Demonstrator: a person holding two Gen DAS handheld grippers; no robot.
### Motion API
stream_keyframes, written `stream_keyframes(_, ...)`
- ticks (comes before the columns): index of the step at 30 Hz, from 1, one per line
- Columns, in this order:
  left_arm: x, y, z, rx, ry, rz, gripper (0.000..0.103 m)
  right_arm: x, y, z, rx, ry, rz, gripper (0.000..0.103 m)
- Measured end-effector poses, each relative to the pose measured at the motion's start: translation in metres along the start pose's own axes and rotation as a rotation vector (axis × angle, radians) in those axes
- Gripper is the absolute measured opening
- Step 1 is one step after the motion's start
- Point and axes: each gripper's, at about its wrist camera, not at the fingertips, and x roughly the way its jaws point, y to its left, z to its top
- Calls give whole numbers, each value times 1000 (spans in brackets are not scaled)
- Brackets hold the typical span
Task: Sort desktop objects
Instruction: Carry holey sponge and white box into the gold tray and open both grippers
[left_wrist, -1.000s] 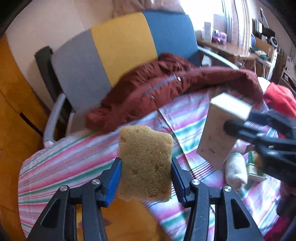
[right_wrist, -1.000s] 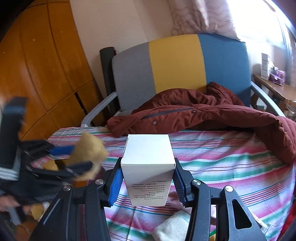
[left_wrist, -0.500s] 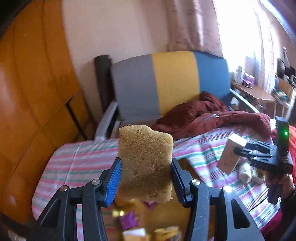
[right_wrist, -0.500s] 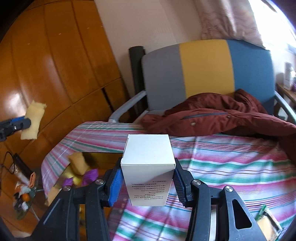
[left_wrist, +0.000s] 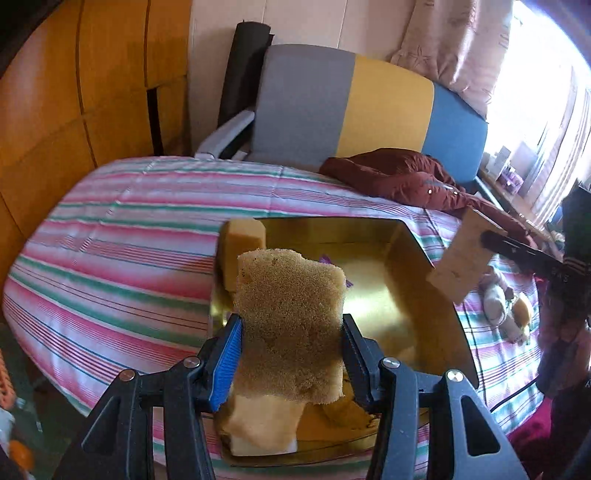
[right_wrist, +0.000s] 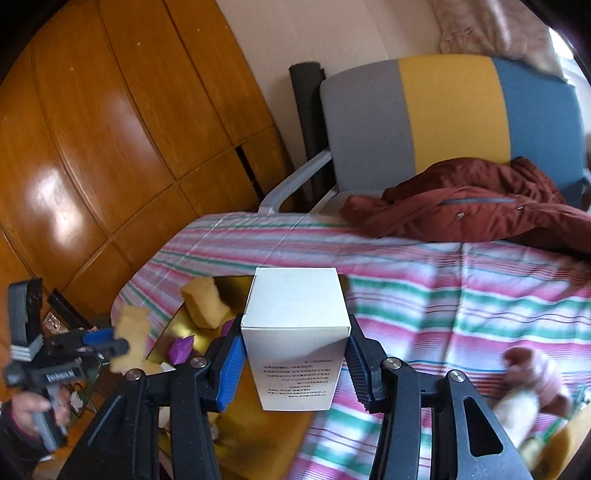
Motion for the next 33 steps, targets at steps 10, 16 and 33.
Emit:
stream_keyframes(10, 33, -6, -23, 26, 22, -46, 57, 64, 70, 35, -59, 32, 8, 50)
stream_keyframes(16, 29, 0, -30, 1, 22, -94, 63, 115, 100, 54, -103, 46, -84, 50)
stream_keyframes(33, 14, 6, -39, -66, -42, -86, 67, 120, 84, 46, 50, 79, 27, 81)
